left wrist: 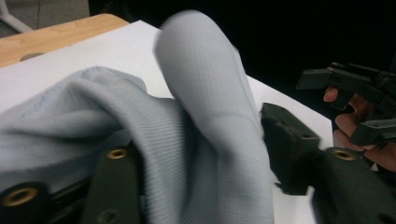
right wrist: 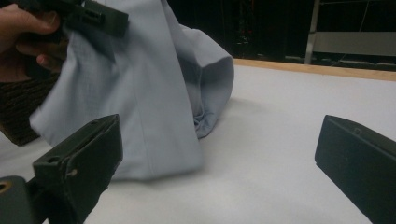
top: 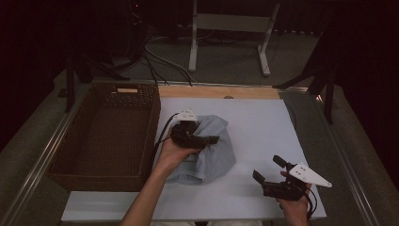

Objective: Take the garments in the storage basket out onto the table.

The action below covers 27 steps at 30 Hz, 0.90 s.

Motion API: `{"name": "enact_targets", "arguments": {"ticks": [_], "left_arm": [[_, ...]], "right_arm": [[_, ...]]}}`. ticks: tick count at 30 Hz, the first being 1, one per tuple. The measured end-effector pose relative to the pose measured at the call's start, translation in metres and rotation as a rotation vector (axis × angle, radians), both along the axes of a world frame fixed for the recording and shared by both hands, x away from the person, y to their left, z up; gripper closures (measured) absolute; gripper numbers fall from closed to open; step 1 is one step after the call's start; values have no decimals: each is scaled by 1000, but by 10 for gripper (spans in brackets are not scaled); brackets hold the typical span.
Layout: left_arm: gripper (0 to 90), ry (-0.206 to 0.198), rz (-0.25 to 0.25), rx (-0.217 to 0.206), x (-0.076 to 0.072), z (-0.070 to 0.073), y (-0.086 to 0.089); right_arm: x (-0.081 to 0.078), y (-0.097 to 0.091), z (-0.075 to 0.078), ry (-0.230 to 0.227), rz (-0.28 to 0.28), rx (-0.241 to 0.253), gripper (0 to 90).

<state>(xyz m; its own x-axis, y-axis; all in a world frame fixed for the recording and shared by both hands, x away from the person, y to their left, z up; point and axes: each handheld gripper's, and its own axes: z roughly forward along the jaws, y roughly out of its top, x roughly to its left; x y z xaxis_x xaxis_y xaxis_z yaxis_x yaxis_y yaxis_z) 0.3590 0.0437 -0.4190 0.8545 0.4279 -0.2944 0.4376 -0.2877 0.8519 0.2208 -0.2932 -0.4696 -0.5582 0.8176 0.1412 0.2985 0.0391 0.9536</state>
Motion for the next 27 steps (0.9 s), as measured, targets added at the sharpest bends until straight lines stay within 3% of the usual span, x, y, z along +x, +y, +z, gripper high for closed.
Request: {"name": "enact_targets", "arguments": {"ticks": [4,7,9,12,16,18,27], "left_arm": [[252,4,46,31,-2,-2,-2],[196,-7,80,67,-3,-3,-3],[46,-9,89,85,-4,-4,-3],[45,-17,106,91,-4,-4,-1],[28,-35,143,68,-4,-1,6],[28,-44,161,32,-4,2,13],[27,-83,171,17,-9,6,20]], "right_arm": [[0,0,0,0,-1,0,12],[0,0,0,0,-1,0,11],[0,0,0,-1,-1,-1,12],[0,-1,0,0,-1,1,12],[0,0,0,-1,-1,0,12],[0,0,0,0,0,1,12],[0,1,0,3,2,0,12]]}}
